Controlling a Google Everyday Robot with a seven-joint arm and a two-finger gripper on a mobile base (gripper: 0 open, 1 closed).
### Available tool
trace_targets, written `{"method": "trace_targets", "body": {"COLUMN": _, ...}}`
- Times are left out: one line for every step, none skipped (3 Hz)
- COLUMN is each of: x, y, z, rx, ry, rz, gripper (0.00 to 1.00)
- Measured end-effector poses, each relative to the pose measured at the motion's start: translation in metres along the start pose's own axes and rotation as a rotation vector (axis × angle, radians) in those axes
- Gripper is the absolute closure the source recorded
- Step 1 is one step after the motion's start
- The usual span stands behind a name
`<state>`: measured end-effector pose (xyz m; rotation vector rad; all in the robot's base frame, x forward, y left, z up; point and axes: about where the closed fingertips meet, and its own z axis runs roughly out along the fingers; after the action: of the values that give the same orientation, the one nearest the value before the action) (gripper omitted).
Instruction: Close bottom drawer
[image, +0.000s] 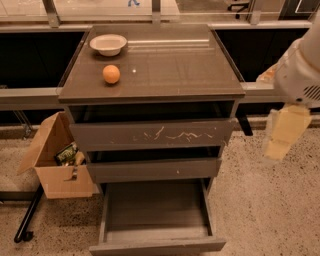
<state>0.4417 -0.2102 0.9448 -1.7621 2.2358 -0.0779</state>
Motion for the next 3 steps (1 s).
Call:
{"method": "trace_targets", "body": {"x": 0.003, "y": 0.020, "z": 0.081, "rx": -0.110, "ry": -0.027, "rz": -0.001, "gripper": 0.00}}
{"method": "trace_targets", "body": {"x": 0.008, "y": 0.053, "z": 0.165, "rx": -0.238, "ry": -0.093, "rz": 0.030, "gripper": 0.00}}
{"method": "trace_targets", "body": {"x": 0.001, "y": 0.100, "z": 0.253, "rx": -0.384, "ry": -0.196, "rz": 0.090, "gripper": 0.00}}
